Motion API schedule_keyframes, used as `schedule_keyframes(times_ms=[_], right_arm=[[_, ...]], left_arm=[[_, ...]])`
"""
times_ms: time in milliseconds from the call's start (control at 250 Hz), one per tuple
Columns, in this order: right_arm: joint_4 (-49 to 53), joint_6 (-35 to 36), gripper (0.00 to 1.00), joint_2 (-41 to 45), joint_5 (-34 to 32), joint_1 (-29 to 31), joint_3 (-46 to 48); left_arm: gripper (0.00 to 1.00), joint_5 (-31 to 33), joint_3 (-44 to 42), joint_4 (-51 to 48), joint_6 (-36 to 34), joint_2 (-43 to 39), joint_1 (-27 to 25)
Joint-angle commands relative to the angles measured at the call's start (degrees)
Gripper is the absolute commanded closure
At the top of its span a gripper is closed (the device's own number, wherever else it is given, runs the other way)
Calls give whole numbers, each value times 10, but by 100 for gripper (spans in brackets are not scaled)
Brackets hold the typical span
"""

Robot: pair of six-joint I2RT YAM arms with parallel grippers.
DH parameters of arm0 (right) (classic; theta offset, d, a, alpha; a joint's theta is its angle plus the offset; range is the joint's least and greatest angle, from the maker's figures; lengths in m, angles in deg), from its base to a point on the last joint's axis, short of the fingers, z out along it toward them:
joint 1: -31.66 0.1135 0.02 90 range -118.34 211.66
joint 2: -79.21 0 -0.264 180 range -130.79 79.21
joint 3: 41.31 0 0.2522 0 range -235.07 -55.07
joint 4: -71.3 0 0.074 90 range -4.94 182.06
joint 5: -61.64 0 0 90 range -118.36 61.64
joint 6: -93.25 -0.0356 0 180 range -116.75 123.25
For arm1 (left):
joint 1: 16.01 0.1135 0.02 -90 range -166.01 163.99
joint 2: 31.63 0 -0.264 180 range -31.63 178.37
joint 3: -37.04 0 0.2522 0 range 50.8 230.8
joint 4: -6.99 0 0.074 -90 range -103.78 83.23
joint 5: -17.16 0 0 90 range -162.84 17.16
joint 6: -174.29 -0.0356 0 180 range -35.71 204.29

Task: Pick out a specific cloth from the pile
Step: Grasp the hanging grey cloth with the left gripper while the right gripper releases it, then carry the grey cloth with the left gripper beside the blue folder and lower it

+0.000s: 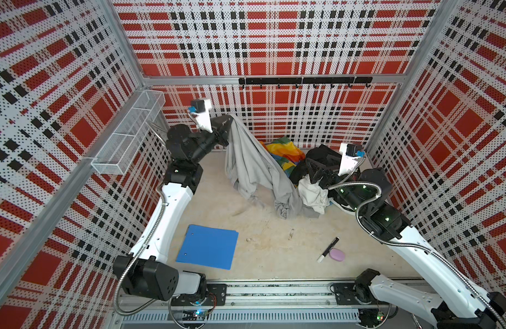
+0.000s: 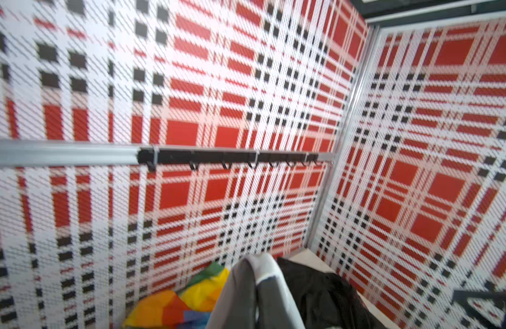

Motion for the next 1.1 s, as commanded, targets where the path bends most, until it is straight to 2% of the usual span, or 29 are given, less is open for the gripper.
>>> schedule_keyframes(times_ms=[0,416,624,820,936,1097], right_arm=[[22,3,0,24,-24,0,20],[79,-5,0,78,-71,1,92],[106,-9,0,98,-88,1,108],[124,-10,0,104,-91,1,118],[128,-13,0,111,-92,1,124],[127,-14,0,119,-86,1,133]], left_arm=[[100,34,54,49,42,13,15],[100,91,193,175,206,65,108],[100,94,271,192,261,107,149],[100,77,366,218,344,178,187],[100,54,429,209,358,217,186],[100,21,413,184,334,228,166]])
